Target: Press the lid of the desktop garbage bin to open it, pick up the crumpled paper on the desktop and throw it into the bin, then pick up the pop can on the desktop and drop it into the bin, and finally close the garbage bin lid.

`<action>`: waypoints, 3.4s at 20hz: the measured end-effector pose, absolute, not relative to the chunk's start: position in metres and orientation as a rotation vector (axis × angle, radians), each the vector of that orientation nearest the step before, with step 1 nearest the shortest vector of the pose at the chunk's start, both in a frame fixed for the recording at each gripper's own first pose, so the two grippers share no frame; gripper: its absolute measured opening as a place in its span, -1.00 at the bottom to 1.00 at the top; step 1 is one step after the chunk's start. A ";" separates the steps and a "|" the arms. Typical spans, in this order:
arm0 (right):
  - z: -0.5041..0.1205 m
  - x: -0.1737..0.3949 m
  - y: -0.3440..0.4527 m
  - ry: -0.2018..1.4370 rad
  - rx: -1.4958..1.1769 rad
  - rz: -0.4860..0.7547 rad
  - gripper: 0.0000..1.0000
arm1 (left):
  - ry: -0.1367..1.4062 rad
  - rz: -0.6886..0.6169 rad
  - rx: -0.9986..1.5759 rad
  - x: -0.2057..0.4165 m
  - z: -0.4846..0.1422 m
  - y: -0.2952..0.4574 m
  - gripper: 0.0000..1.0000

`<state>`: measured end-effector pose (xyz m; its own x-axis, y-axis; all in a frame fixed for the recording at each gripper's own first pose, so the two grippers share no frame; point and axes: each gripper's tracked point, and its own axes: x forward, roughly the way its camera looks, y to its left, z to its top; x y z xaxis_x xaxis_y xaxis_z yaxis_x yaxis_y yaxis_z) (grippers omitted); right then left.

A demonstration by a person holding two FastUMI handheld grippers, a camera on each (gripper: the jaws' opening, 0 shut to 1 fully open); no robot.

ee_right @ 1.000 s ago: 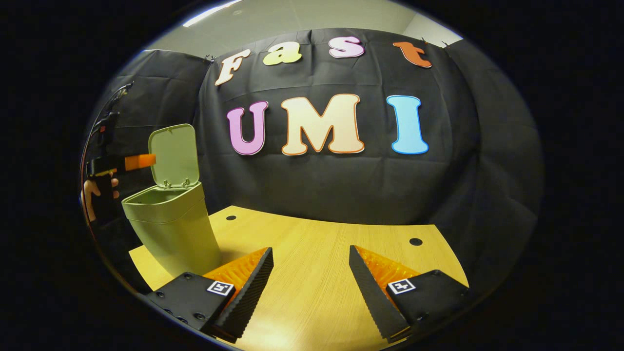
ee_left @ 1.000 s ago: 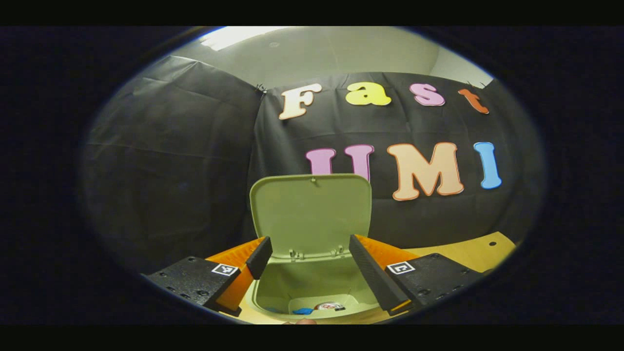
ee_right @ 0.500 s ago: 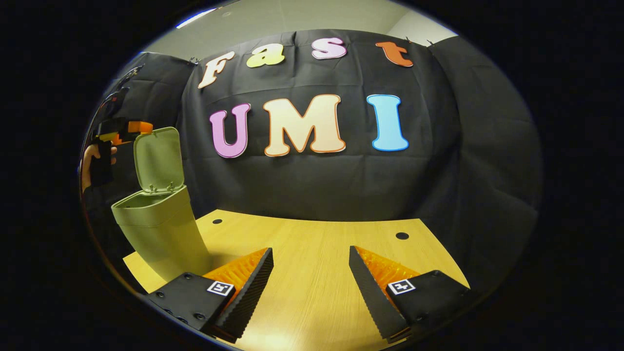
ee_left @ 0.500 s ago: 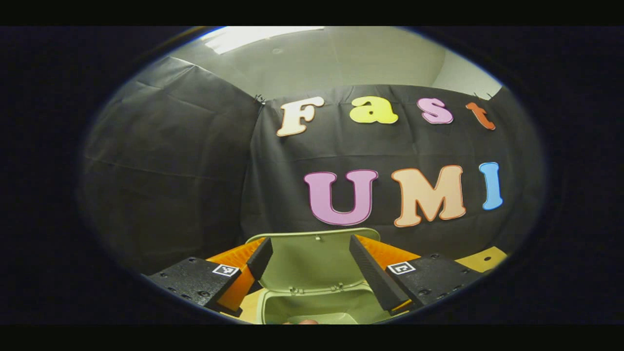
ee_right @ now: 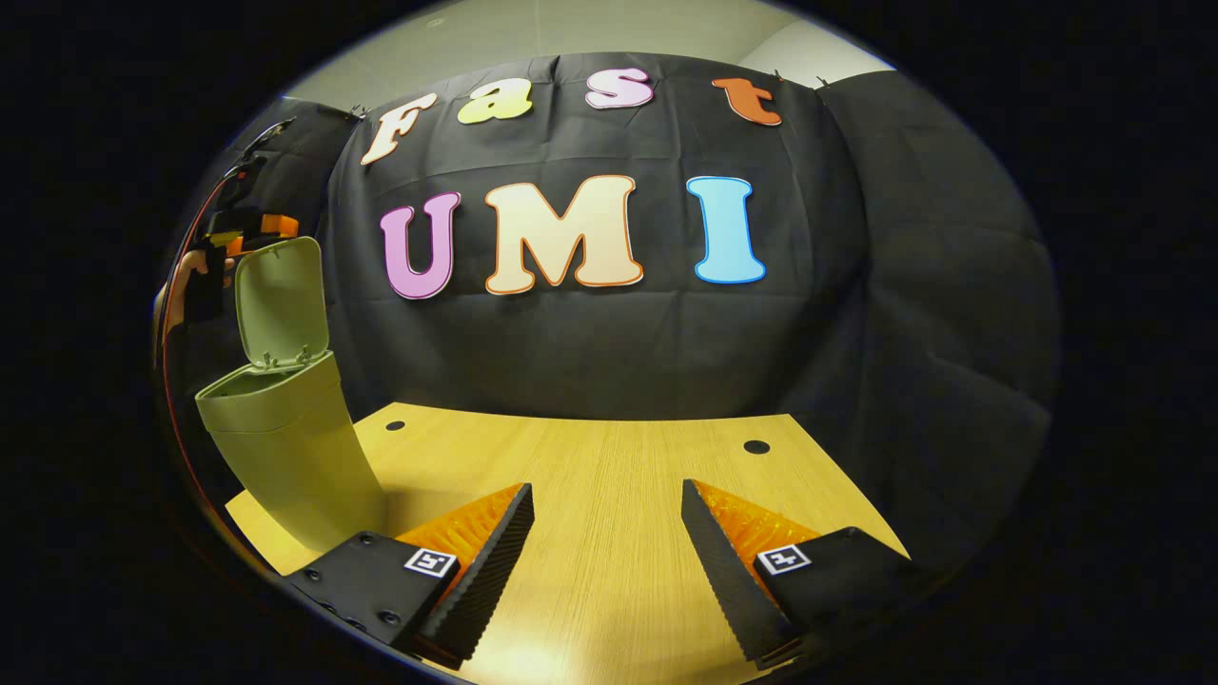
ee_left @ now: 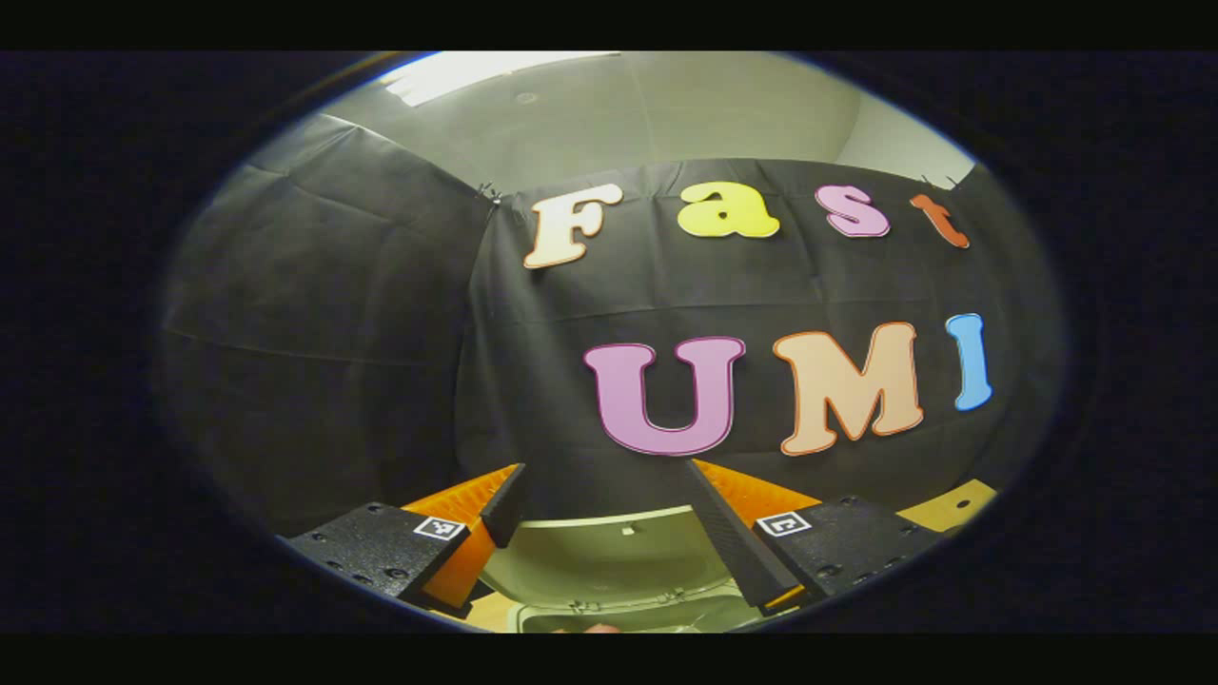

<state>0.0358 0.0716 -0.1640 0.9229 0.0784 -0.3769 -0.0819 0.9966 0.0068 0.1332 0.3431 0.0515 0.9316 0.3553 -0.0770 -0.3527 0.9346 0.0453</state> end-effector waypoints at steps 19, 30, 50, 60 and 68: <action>-0.164 0.048 0.076 0.394 -0.006 0.227 0.96 | 0.133 0.407 -0.044 0.050 0.030 0.290 0.89; -0.165 0.047 0.083 0.395 -0.006 0.298 0.97 | 0.259 0.420 -0.082 0.004 -0.022 0.258 0.94; -0.176 0.028 0.097 0.431 -0.056 0.355 0.97 | 0.407 0.383 -0.050 -0.025 -0.098 0.237 0.91; -0.184 0.025 0.103 0.443 -0.070 0.370 0.97 | 0.481 0.373 -0.030 -0.030 -0.109 0.234 0.90; -0.184 0.026 0.110 0.439 -0.065 0.391 0.96 | 0.355 0.329 -0.055 -0.027 -0.103 0.229 0.94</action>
<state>0.0258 0.1098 -0.1837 0.8322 0.3544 -0.4264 -0.3820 0.9239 0.0223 -0.0272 0.2287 -0.1033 0.8851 0.3067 -0.3499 -0.3260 0.9454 0.0041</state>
